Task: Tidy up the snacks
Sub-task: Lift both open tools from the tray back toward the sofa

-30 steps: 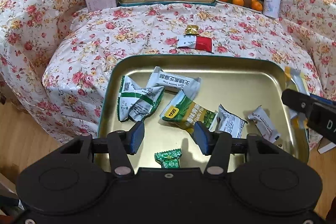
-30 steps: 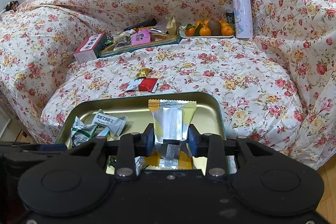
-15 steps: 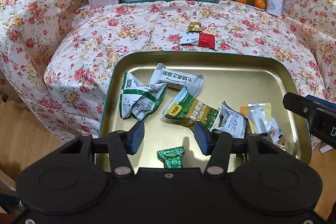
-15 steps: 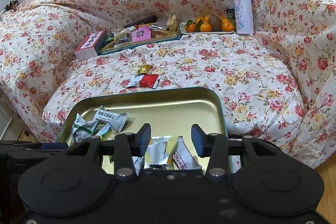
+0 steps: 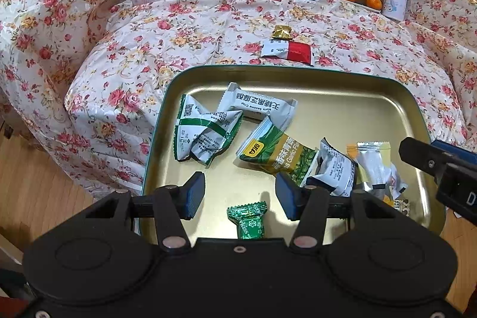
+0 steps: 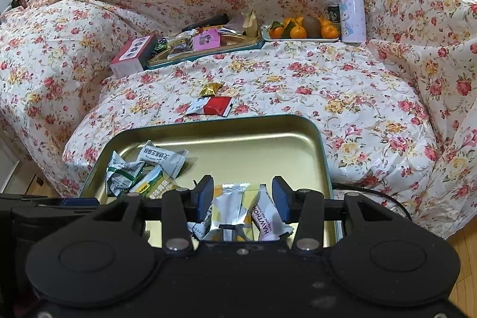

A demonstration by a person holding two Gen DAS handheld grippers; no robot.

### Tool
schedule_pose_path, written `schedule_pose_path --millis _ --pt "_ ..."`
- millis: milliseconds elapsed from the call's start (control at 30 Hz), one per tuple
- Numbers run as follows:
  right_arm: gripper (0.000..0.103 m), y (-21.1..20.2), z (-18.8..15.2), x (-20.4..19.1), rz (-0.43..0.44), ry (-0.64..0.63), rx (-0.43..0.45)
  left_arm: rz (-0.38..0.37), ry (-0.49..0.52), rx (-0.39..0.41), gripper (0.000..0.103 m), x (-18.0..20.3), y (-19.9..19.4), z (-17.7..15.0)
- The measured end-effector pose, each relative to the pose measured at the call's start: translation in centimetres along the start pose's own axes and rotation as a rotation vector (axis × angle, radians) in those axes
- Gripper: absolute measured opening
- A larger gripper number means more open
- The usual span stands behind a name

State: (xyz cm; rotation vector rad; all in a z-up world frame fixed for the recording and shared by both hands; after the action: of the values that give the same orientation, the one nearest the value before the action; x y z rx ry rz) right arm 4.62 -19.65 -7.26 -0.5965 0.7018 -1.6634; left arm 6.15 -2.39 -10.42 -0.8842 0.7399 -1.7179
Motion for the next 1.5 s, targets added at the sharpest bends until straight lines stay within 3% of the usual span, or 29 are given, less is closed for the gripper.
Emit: schedule_pose_path --millis 767,1500 --pt "0.048 0.4 1.0 0.3 0.004 0.011 -0.001 -0.012 0.012 0.032 0.058 -0.7 -0.7 1.9" --pt "0.048 4.4 9.2 -2.4 0.029 -0.071 0.060 0.051 0.102 0.138 0.058 -2.6 1.0 13.3"
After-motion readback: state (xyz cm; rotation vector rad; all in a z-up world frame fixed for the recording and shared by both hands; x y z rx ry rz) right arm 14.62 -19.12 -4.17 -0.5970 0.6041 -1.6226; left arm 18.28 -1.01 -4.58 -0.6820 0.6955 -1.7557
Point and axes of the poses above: each gripper's, at about its wrist camera, not at the fingertips, and y roughly the way its jaws point, x to its right, z to its top, the point moved 7 cm from there along y, roughly the way its jaws point, and after that the axes turned 14 degrees about -z, right-handed, at the moved point
